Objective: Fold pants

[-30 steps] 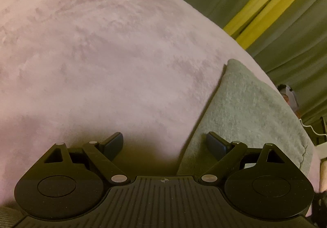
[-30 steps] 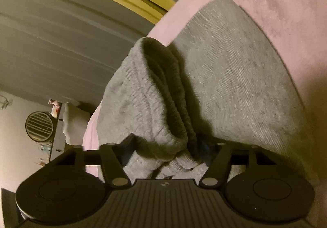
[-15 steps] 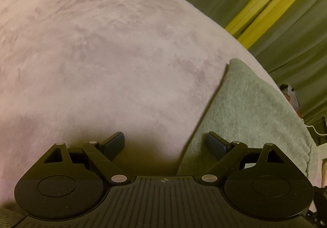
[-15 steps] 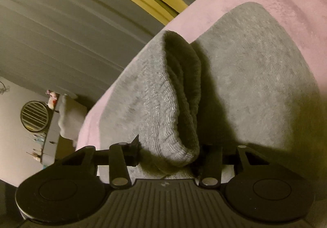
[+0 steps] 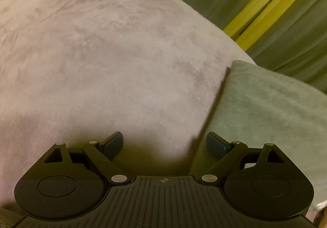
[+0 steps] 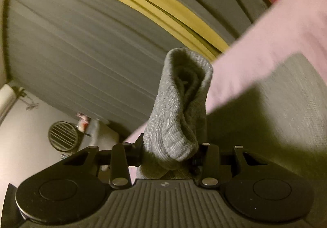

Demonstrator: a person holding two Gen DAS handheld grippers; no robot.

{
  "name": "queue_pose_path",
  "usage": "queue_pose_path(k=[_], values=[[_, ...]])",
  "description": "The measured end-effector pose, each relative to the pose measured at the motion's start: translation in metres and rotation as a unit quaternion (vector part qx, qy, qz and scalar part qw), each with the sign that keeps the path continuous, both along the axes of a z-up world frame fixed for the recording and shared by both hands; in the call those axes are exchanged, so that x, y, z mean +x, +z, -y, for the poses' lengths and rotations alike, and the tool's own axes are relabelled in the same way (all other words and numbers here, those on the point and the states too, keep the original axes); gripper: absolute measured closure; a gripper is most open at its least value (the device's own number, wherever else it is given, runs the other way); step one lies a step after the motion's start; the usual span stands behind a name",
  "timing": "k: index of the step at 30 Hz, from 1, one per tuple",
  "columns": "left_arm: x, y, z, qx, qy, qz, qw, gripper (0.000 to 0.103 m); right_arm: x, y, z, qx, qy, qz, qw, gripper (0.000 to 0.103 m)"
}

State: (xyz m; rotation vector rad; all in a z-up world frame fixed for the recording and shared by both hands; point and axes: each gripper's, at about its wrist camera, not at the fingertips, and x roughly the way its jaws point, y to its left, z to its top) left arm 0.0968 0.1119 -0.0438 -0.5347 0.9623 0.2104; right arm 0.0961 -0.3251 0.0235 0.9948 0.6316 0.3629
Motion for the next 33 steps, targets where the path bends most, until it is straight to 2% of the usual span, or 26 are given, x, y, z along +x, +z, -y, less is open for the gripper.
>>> queue_pose_path(k=[7, 17, 19, 21, 22, 26, 30, 32, 33], values=[[0.002, -0.001, 0.0, -0.001, -0.004, -0.001, 1.0, 0.01, -0.015, 0.014, 0.024, -0.015, -0.031, 0.007, 0.999, 0.064], [0.003, -0.001, 0.002, 0.007, -0.011, -0.004, 0.9999, 0.01, -0.034, -0.003, 0.042, -0.055, -0.036, -0.024, 0.998, 0.061], [0.003, -0.001, 0.003, 0.009, -0.011, -0.004, 0.9999, 0.01, -0.041, -0.007, 0.049, -0.107, -0.061, -0.048, 0.991, 0.044], [0.003, -0.001, 0.003, 0.01, -0.012, -0.005, 0.9999, 0.01, -0.051, -0.005, 0.058, -0.15, -0.106, -0.048, 0.982, 0.035], [0.003, -0.002, 0.004, 0.011, -0.012, -0.006, 0.9998, 0.01, -0.058, -0.004, 0.065, -0.155, -0.122, -0.045, 0.979, 0.034], [0.005, -0.002, 0.006, 0.016, -0.014, -0.01, 0.9997, 0.01, -0.07, -0.007, 0.073, -0.127, -0.121, -0.035, 0.984, 0.033], [0.004, -0.001, 0.008, 0.018, -0.014, -0.011, 0.9997, 0.01, -0.069, -0.018, 0.05, -0.14, -0.075, -0.028, 0.987, 0.035], [0.003, -0.001, 0.009, 0.017, -0.021, -0.012, 0.9996, 0.01, -0.063, -0.028, 0.034, -0.142, -0.047, -0.021, 0.988, 0.042], [0.002, 0.0, 0.011, 0.017, -0.027, -0.011, 0.9994, 0.01, -0.061, -0.033, 0.029, -0.136, -0.034, -0.016, 0.99, 0.051]])
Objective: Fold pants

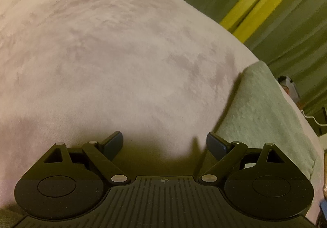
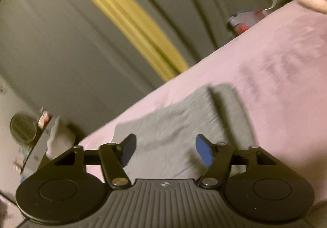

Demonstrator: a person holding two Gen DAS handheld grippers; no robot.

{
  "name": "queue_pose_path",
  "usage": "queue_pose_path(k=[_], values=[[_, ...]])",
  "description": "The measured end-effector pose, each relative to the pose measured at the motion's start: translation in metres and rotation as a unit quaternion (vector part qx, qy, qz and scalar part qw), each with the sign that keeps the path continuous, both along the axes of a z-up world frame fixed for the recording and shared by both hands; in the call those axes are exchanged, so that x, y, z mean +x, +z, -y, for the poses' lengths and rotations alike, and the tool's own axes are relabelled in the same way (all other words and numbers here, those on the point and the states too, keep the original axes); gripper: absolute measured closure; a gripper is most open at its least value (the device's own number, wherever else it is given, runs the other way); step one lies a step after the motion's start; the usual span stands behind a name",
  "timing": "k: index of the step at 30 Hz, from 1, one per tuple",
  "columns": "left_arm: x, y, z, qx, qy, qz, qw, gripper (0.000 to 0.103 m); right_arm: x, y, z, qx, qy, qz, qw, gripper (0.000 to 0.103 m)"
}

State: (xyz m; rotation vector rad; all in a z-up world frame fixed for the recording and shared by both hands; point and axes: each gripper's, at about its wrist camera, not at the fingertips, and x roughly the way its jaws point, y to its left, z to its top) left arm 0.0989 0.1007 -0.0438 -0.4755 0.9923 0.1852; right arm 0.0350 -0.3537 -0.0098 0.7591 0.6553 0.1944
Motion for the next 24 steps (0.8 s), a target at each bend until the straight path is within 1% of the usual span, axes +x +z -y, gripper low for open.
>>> queue_pose_path(k=[1, 2, 3, 4, 5, 7, 9, 11, 12, 13, 14, 15, 17, 21, 24], values=[[-0.001, 0.001, 0.002, 0.002, -0.007, 0.001, 1.0, 0.01, 0.005, -0.008, -0.008, 0.004, 0.013, -0.002, 1.0, 0.052], [-0.001, 0.002, 0.006, 0.006, -0.015, 0.002, 0.9999, 0.01, 0.008, -0.017, -0.012, -0.005, 0.014, -0.018, 1.0, 0.052], [-0.002, 0.003, 0.01, 0.01, -0.024, 0.002, 0.9996, 0.01, 0.01, -0.026, -0.016, -0.025, 0.006, -0.051, 0.998, 0.055], [-0.003, 0.003, 0.015, 0.017, -0.036, 0.002, 0.9992, 0.01, 0.013, -0.038, -0.016, -0.027, 0.006, -0.086, 0.996, 0.07], [-0.004, 0.004, 0.02, 0.027, -0.048, 0.003, 0.9985, 0.01, 0.013, -0.047, -0.012, -0.006, 0.007, -0.107, 0.994, 0.076], [-0.006, 0.006, 0.032, 0.053, -0.072, 0.008, 0.9959, 0.01, 0.008, -0.05, -0.003, 0.033, -0.002, -0.117, 0.993, 0.077], [-0.008, 0.007, 0.044, 0.077, -0.096, 0.015, 0.9923, 0.01, 0.001, -0.044, 0.001, 0.029, -0.005, -0.108, 0.994, 0.077], [-0.009, 0.008, 0.053, 0.094, -0.12, 0.019, 0.9881, 0.01, -0.006, -0.039, 0.002, 0.02, -0.012, -0.102, 0.994, 0.072], [-0.01, 0.007, 0.058, 0.104, -0.131, 0.019, 0.9857, 0.01, -0.008, -0.041, 0.002, 0.005, -0.023, -0.111, 0.994, 0.051], [-0.011, 0.006, 0.063, 0.115, -0.142, 0.018, 0.983, 0.01, -0.013, -0.042, 0.002, -0.019, -0.035, -0.126, 0.991, 0.04], [-0.011, 0.006, 0.066, 0.123, -0.149, 0.018, 0.981, 0.01, -0.014, -0.045, 0.002, -0.034, -0.038, -0.138, 0.989, 0.041], [-0.012, 0.006, 0.069, 0.129, -0.155, 0.018, 0.9794, 0.01, -0.014, -0.049, 0.002, -0.037, -0.037, -0.149, 0.988, 0.044], [-0.014, 0.007, 0.071, 0.131, -0.163, 0.021, 0.9776, 0.01, -0.016, -0.051, 0.005, -0.029, -0.04, -0.147, 0.988, 0.044], [-0.016, 0.008, 0.072, 0.129, -0.167, 0.023, 0.9773, 0.009, -0.015, -0.046, 0.004, -0.037, -0.044, -0.134, 0.989, 0.038], [-0.015, 0.007, 0.071, 0.123, -0.167, 0.019, 0.9781, 0.009, -0.017, -0.048, 0.005, -0.011, -0.043, -0.139, 0.989, 0.037]])
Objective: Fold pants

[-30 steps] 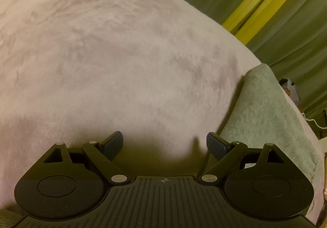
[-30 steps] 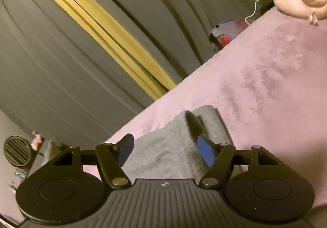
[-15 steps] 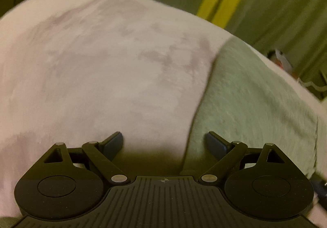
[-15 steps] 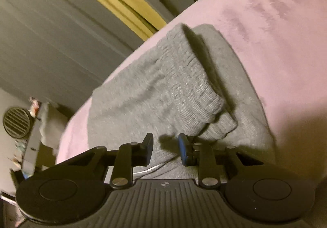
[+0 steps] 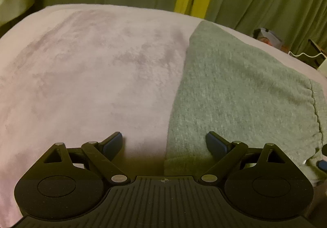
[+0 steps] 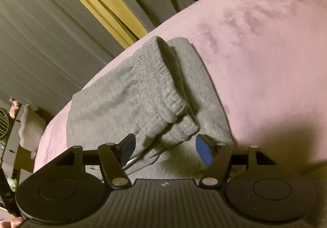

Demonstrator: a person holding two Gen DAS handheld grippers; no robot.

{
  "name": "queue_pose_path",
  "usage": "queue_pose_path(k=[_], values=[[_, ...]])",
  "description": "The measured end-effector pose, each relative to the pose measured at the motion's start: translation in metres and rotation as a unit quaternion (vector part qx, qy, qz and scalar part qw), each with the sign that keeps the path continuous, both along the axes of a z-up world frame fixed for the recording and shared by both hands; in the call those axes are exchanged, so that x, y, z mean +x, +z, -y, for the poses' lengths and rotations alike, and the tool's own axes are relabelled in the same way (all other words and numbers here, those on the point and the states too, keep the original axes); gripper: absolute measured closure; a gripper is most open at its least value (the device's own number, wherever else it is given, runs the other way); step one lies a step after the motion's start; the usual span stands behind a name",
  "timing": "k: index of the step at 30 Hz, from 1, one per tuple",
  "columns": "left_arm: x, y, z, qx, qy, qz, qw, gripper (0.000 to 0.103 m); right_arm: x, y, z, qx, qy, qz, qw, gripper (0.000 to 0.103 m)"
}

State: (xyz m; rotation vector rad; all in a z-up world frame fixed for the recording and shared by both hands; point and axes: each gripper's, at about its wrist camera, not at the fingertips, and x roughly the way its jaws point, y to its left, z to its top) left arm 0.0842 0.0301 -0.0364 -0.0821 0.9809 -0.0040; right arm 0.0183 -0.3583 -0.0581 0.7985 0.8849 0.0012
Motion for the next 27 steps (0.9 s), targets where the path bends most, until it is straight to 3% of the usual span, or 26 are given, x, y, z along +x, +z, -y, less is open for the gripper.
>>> queue_pose_path(k=[5, 13, 19, 23, 27], values=[[0.002, 0.0, -0.002, -0.007, 0.0, -0.005, 1.0, 0.009, 0.003, -0.014, 0.008, 0.076, -0.015, -0.002, 0.997, 0.034], [0.004, -0.003, 0.002, -0.012, -0.01, -0.01, 0.9998, 0.009, 0.005, -0.029, 0.018, 0.149, -0.062, 0.005, 0.987, 0.026], [0.003, -0.004, 0.004, -0.011, -0.015, -0.013, 0.9997, 0.009, 0.019, -0.029, 0.013, 0.149, -0.074, 0.006, 0.986, 0.009], [0.003, -0.003, 0.004, -0.013, -0.014, -0.014, 0.9997, 0.009, 0.018, -0.024, 0.01, 0.132, -0.07, -0.005, 0.989, 0.01], [0.002, -0.003, 0.007, -0.01, -0.024, -0.012, 0.9996, 0.009, 0.01, -0.029, 0.019, 0.168, -0.1, -0.004, 0.981, 0.01]])
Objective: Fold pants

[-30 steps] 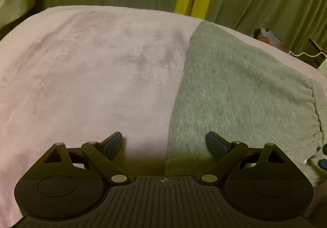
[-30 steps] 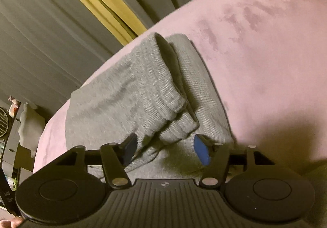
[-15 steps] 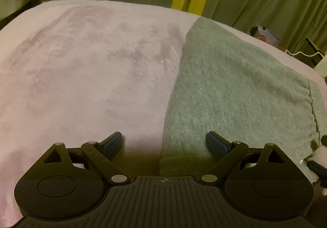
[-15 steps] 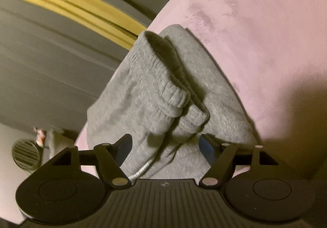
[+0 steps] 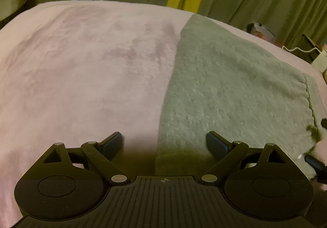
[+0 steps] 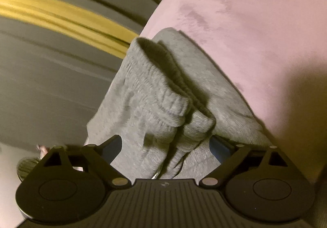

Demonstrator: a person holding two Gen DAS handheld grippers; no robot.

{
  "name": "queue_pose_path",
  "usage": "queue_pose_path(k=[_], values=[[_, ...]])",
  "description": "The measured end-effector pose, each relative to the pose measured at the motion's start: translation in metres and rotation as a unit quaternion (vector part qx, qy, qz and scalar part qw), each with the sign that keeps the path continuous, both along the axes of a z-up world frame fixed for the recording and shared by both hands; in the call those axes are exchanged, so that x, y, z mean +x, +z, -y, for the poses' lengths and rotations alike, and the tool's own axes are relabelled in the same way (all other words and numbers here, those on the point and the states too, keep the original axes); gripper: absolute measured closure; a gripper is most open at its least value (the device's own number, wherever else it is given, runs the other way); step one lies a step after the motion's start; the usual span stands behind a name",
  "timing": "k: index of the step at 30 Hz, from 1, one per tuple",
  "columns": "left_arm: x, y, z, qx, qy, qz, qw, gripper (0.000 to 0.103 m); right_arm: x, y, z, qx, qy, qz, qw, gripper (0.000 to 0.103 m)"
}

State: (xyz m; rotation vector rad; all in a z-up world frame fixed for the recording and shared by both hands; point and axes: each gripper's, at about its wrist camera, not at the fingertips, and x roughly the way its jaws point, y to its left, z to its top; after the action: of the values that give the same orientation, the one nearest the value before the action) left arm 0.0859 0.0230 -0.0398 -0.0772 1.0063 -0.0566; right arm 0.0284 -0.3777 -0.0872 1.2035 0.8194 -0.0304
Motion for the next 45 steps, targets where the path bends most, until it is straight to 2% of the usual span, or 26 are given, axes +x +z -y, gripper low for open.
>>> queue_pose_path(k=[3, 5, 7, 10, 13, 18, 19, 21, 24, 26, 28, 33, 35, 38, 40, 45], values=[[0.0, -0.001, 0.004, 0.003, -0.009, -0.002, 0.9999, 0.009, 0.004, -0.006, 0.006, 0.018, -0.023, 0.001, 1.0, 0.01], [-0.001, -0.001, 0.004, 0.003, -0.01, -0.002, 0.9999, 0.009, 0.006, -0.005, 0.004, 0.004, -0.024, 0.007, 1.0, 0.013], [-0.004, 0.001, 0.005, 0.002, -0.014, -0.001, 0.9999, 0.009, 0.008, -0.002, 0.0, -0.039, -0.015, -0.002, 0.999, 0.041], [-0.009, 0.003, 0.011, 0.016, -0.029, 0.004, 0.9994, 0.009, 0.004, 0.0, 0.0, -0.056, -0.004, 0.007, 0.998, 0.045], [-0.01, 0.002, 0.014, 0.029, -0.029, 0.005, 0.9991, 0.008, 0.005, -0.001, 0.002, -0.052, -0.001, 0.008, 0.999, 0.044], [-0.012, 0.007, 0.0, -0.012, -0.013, -0.019, 0.9997, 0.008, 0.004, 0.001, 0.001, -0.063, 0.007, 0.015, 0.998, 0.043], [-0.014, 0.007, 0.0, -0.005, -0.013, -0.02, 0.9997, 0.008, 0.004, 0.0, 0.0, -0.063, 0.008, 0.016, 0.998, 0.043], [-0.019, 0.007, 0.007, 0.033, -0.025, -0.017, 0.999, 0.008, 0.005, -0.001, 0.001, -0.062, 0.008, 0.017, 0.998, 0.042], [-0.024, 0.003, 0.026, 0.1, -0.055, -0.012, 0.9933, 0.007, 0.004, -0.001, 0.0, -0.064, 0.01, 0.019, 0.998, 0.041], [-0.024, 0.001, 0.032, 0.123, -0.065, -0.009, 0.9903, 0.006, 0.004, -0.001, 0.0, -0.067, 0.013, 0.021, 0.997, 0.041], [-0.021, -0.002, 0.029, 0.115, -0.06, -0.022, 0.9913, 0.006, 0.005, -0.002, 0.0, -0.068, 0.015, 0.022, 0.997, 0.04], [-0.008, -0.008, 0.008, 0.059, -0.022, -0.065, 0.9959, 0.002, 0.008, 0.0, -0.002, -0.082, 0.028, 0.022, 0.996, 0.039], [-0.008, -0.008, 0.007, 0.062, -0.022, -0.066, 0.9957, 0.002, 0.007, 0.0, -0.001, -0.081, 0.029, 0.022, 0.996, 0.039], [-0.009, -0.008, 0.011, 0.075, -0.028, -0.058, 0.9951, 0.002, 0.008, 0.0, 0.001, -0.064, 0.031, 0.026, 0.997, 0.031], [-0.012, -0.007, 0.012, 0.071, -0.025, -0.059, 0.9954, 0.002, 0.007, -0.002, 0.003, -0.046, 0.022, 0.03, 0.998, 0.025], [-0.009, -0.009, 0.007, 0.053, -0.015, -0.067, 0.9962, 0.001, 0.01, -0.004, 0.002, -0.033, -0.001, 0.032, 0.999, 0.02]])
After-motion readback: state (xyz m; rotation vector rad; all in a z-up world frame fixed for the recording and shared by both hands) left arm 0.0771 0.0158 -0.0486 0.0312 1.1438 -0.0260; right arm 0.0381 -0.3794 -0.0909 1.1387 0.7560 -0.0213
